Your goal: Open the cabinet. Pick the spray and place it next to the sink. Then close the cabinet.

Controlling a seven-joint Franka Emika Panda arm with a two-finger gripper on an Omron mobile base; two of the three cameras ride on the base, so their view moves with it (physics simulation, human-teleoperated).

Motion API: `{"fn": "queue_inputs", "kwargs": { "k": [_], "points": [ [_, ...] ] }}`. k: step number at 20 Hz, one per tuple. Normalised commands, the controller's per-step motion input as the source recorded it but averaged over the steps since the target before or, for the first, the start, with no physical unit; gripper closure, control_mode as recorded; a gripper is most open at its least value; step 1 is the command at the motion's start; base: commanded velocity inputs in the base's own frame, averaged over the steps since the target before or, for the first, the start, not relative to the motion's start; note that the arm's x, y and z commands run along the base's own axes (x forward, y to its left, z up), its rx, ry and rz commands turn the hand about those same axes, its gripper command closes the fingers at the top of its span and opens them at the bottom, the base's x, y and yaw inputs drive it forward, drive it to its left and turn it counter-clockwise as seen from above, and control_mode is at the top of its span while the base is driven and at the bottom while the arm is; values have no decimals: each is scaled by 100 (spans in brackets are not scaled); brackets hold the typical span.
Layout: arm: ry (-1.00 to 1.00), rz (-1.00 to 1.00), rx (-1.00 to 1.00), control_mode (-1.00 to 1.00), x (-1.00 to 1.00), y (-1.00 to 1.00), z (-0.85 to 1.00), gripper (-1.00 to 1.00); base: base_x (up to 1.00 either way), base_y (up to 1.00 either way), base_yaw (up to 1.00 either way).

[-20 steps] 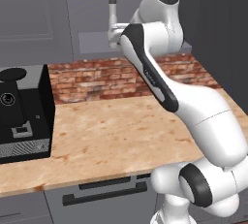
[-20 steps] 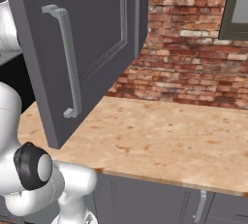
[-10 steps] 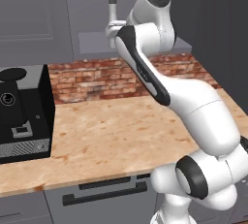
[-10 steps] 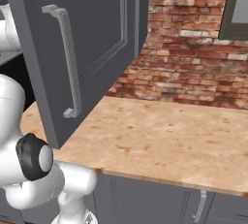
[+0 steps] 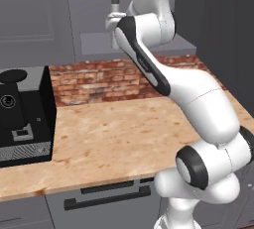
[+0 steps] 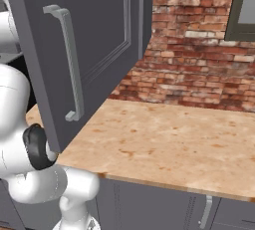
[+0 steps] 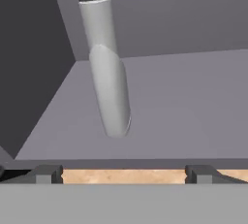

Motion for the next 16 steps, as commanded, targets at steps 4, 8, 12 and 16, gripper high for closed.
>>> {"fn": "queue_inputs", "kwargs": {
  "k": [4, 8, 12, 16],
  "points": [
    [0, 0, 5, -100, 0, 20, 0, -100, 0, 0, 0],
    [0, 0, 1, -100, 5, 16, 0, -100, 0, 0, 0],
    [0, 0, 0, -100, 49, 0, 0, -100, 0, 0, 0],
    [-1, 0, 0, -100, 41, 0, 0, -100, 0, 0, 0]
  ]
}}
